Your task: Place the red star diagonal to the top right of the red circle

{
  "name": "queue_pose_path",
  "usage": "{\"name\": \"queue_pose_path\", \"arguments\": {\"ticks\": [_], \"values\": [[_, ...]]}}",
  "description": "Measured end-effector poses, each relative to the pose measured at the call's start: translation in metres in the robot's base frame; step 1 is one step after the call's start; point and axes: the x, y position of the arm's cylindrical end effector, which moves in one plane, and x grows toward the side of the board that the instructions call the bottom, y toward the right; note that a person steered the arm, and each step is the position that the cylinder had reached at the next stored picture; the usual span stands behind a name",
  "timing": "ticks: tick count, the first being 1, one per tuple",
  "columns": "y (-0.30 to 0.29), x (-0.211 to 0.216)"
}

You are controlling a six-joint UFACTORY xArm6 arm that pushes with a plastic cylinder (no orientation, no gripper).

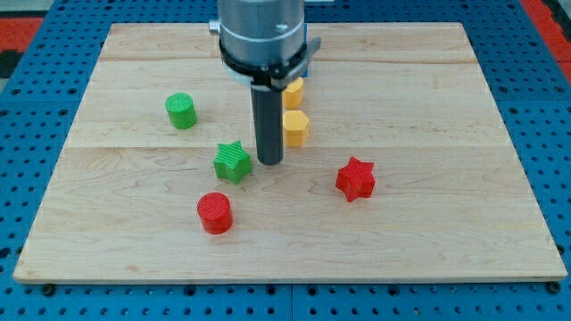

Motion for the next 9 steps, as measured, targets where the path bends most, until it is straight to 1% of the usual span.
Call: {"name": "queue_pose_path", "arguments": {"ticks": [1,2,3,4,5,7,8,9], "values": [[-0.016,0.003],[-0.062,-0.024],[-0.083,-0.024],[-0.028,-0.023],[0.059,-0.018],[0.199,-0.011],[0.155,0.011],[0.118,0.047]]}}
